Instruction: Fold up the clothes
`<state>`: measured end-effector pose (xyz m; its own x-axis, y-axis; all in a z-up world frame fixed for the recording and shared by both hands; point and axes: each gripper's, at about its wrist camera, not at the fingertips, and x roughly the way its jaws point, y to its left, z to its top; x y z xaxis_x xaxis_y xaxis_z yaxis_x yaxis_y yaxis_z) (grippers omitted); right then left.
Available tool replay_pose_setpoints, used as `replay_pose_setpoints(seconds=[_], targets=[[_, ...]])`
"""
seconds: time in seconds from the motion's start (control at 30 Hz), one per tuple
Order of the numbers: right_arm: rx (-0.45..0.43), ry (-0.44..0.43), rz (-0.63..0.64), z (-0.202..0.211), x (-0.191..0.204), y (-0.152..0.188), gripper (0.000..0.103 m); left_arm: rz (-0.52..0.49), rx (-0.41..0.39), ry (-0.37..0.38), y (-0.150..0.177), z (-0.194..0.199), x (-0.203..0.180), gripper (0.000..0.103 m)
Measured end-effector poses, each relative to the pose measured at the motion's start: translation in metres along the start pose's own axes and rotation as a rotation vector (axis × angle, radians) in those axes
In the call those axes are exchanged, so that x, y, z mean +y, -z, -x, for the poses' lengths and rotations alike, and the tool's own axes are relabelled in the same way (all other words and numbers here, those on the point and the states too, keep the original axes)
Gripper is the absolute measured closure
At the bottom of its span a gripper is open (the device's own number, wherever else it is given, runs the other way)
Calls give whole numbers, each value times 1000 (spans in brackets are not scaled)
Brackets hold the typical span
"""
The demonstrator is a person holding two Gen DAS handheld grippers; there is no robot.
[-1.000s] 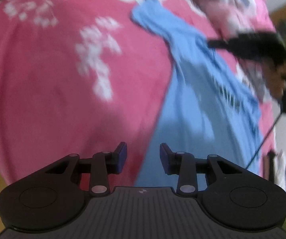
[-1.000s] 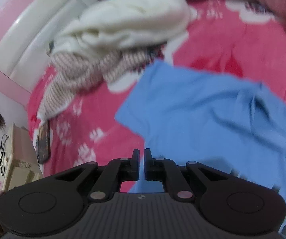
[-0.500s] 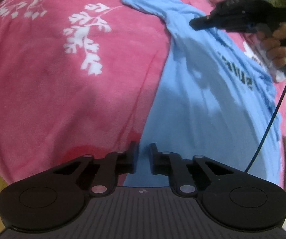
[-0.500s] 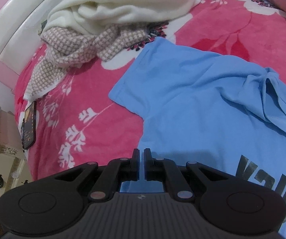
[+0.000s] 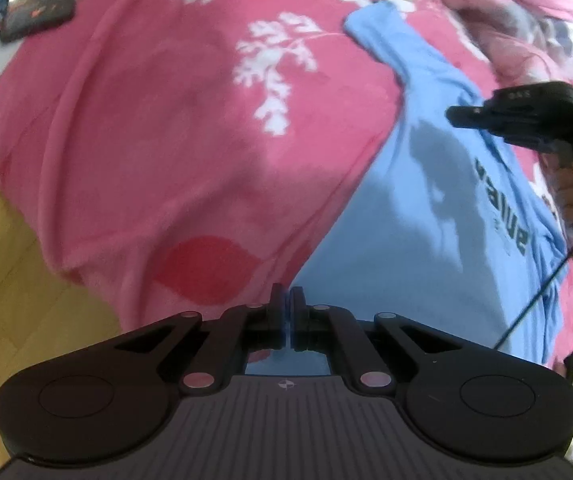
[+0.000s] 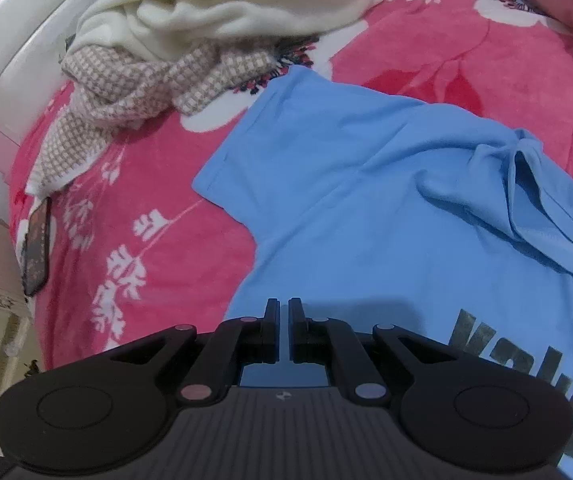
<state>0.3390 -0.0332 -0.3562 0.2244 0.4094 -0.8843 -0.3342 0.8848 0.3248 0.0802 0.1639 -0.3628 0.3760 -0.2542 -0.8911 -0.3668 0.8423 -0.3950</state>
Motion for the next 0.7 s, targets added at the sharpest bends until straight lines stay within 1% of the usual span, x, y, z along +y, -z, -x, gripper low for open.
replay_pose_setpoints(seconds=[0.03, 0.1, 0.2, 0.23, 0.27, 0.3, 0.33, 0.4, 0.43, 0.47, 0.5, 0.53, 0.57, 0.63, 0.7], targets=[[-4, 1, 30, -1, 4, -1, 99, -1, -2, 0, -1, -1, 1, 103], [-13, -10, 133, -3, 16, -3, 99, -2, -4, 1, -2, -2, 2, 103], [30, -28, 301, -19, 37, -6, 99, -11, -6, -3, -1, -3, 1, 103], [59, -25, 334, -28, 40, -7, 100, -15, -7, -5, 0, -3, 1, 103], [80, 17, 357, -38, 39, -7, 100, -17, -8, -5, 0, -3, 1, 103], [92, 78, 381, -47, 36, -6, 101, -19, -10, -5, 0, -4, 1, 103], [82, 104, 382, -51, 28, -7, 103, -20, -12, -5, 0, -4, 1, 103], [50, 73, 244, -46, 3, -13, 103, -19, -13, -5, 0, -5, 3, 103], [28, 77, 205, -42, -3, -16, 103, -19, -13, -4, -1, -6, 4, 103], [12, 90, 203, -37, -5, -17, 102, -20, -12, -3, -1, -6, 5, 103], [1, 106, 212, -33, -5, -17, 102, -23, -11, -2, -1, -7, 5, 103], [0, 87, 224, -30, -3, -17, 102, -25, -9, -1, -1, -8, 6, 103], [5, 48, 239, -28, 1, -16, 102, -24, -9, 0, -1, -8, 6, 103], [31, 11, 339, -32, 16, -13, 102, -24, -9, 0, 0, -8, 6, 102], [41, 54, 434, -47, 29, -12, 102, -25, -8, -2, 0, -10, 7, 102]])
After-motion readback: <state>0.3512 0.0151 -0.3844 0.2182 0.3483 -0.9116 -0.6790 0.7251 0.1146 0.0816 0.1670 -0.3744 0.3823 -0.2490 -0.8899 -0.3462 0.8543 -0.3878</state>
